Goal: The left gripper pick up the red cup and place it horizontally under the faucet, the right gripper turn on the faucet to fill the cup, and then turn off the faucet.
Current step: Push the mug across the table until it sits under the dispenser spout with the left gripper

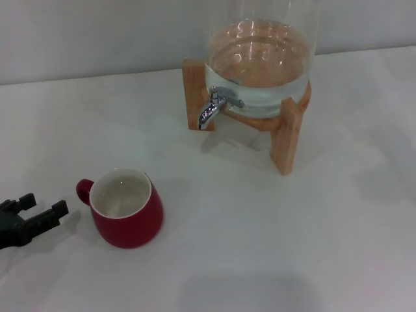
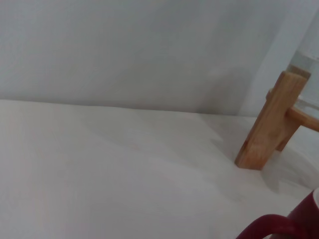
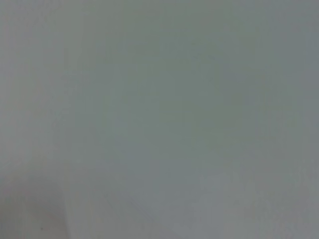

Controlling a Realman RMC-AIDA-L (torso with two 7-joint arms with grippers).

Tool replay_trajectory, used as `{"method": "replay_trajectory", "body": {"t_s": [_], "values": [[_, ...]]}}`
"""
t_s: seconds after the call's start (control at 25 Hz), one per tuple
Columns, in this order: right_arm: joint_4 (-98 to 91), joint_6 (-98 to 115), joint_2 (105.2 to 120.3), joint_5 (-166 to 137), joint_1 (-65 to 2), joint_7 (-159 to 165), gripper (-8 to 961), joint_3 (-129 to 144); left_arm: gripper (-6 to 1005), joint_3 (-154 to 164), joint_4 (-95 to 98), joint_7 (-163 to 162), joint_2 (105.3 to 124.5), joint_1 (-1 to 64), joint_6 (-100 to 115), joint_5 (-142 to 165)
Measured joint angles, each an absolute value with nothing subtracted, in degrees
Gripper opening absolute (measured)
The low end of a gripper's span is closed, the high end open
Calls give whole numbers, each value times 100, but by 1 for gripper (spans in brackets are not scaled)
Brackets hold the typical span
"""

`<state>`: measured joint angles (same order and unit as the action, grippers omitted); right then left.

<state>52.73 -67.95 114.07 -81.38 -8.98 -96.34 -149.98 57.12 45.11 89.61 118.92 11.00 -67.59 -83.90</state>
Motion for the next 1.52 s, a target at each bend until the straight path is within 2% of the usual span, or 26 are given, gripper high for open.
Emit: {"method": "replay_trajectory", "body": {"t_s": [0.72, 1.52], "values": [[5273, -6766, 11408, -8151, -852, -9645, 723, -15012, 858, 5713, 4563, 8928, 11893, 1116, -6772, -8390], [5135, -6784, 11441, -8122, -859, -9681, 723, -15011, 857, 5737, 4560, 10583, 11930, 1154, -6558, -8428]]}}
